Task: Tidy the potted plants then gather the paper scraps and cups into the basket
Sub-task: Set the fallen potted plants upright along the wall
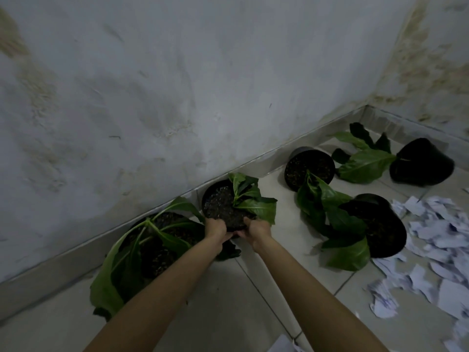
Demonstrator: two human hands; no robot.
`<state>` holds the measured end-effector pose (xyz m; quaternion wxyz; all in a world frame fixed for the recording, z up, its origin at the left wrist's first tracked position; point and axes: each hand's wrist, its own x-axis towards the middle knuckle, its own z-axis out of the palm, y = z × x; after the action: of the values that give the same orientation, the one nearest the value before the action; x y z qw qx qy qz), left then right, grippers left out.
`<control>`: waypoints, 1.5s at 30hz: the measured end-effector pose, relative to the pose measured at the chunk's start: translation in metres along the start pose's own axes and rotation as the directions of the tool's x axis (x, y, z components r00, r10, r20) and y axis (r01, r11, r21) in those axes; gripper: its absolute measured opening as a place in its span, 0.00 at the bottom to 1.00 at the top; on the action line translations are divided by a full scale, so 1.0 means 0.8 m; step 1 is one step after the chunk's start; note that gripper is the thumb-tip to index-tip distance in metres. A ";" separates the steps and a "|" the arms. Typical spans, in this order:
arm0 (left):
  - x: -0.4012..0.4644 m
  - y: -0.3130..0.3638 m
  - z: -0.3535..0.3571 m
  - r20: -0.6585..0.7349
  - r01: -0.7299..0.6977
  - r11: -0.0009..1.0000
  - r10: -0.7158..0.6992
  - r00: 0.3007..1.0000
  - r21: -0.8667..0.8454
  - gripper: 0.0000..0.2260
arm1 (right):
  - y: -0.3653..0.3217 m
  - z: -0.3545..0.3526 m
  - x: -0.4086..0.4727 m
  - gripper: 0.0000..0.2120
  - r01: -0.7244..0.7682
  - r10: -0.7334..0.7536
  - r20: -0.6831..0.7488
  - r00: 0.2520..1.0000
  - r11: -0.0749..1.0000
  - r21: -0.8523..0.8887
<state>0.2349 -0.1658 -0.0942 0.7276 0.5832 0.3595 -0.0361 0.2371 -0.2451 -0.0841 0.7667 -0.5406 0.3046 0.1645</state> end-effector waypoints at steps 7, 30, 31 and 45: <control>-0.017 -0.027 -0.001 0.086 -0.195 0.532 0.223 0.971 0.824 0.35 | 0.006 -0.003 0.012 0.19 0.152 -0.182 -0.152 0.971 0.970 -0.191; -0.027 -0.001 -0.033 0.422 -0.025 -0.763 0.329 0.845 0.646 0.14 | 0.004 0.017 -0.004 0.16 0.142 -0.159 -0.045 0.986 0.955 -0.262; -0.028 0.001 -0.034 0.432 -0.031 -0.762 0.332 0.838 0.646 0.13 | 0.005 0.020 -0.004 0.14 0.123 -0.138 -0.050 0.989 0.965 -0.231; -0.040 0.005 -0.040 0.567 -0.156 -0.746 0.334 0.753 0.647 0.11 | 0.009 0.020 0.007 0.07 -0.056 0.081 0.068 0.994 0.948 -0.314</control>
<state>0.1982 -0.1482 -0.0746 -0.2550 0.9635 -0.0701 -0.0416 0.2417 -0.2282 -0.0896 0.6774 -0.6367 0.2626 0.2585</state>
